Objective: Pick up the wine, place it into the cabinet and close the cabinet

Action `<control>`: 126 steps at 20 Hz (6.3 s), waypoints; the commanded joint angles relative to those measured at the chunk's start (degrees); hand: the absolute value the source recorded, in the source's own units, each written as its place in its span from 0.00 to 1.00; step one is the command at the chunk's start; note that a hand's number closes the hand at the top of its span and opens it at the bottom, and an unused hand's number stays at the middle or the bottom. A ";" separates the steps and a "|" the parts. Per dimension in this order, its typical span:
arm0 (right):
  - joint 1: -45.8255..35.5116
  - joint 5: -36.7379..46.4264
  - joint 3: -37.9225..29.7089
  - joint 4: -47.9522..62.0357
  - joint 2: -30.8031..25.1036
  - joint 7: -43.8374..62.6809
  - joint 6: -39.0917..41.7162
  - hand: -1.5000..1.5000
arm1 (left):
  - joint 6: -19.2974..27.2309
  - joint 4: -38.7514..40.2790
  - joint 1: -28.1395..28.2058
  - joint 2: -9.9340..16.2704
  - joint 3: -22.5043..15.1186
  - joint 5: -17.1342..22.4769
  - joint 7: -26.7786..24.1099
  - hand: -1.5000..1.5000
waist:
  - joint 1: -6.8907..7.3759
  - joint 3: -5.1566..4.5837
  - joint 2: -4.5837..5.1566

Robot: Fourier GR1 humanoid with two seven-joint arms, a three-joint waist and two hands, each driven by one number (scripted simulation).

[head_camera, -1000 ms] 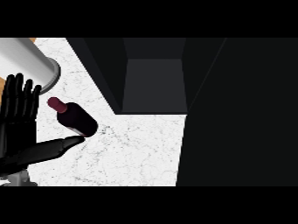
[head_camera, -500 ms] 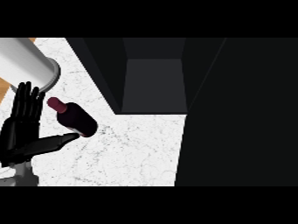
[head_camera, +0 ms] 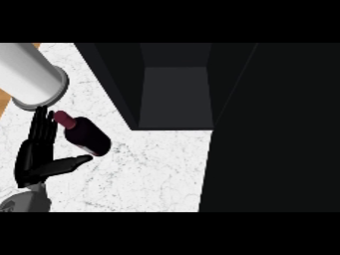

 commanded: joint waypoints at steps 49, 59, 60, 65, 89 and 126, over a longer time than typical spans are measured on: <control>-4.81 -3.20 -1.73 -3.93 0.20 7.17 0.50 0.00 | -15.29 58.89 -24.80 -2.56 7.61 -0.54 -36.21 1.00 | -0.86 -0.13 0.34; -5.67 -2.39 -4.02 1.04 0.69 3.35 0.33 0.00 | -22.53 56.40 -18.76 -1.56 8.62 2.96 -31.76 1.00 | 0.49 0.01 -0.03; -0.96 -2.01 -2.19 -5.37 0.35 5.13 0.74 0.00 | -22.31 53.81 -18.66 -0.63 8.21 3.50 -28.79 1.00 | 0.44 0.05 -0.24; -0.21 -4.68 -4.93 -0.08 -0.03 -0.39 3.38 0.00 | -25.33 47.43 -15.13 -0.44 7.11 4.85 -28.06 1.00 | 0.55 0.07 -0.17; -1.34 -4.28 -4.39 -2.82 0.25 4.49 2.81 0.00 | 1.47 -0.65 -0.32 -9.39 -23.73 17.56 -4.84 1.00 | 0.33 0.02 -0.13; -0.16 -6.66 -7.22 4.48 -0.15 -3.32 6.05 0.00 | 17.09 33.57 -33.38 -9.40 -37.67 47.08 -20.01 1.00 | -0.89 -0.02 0.22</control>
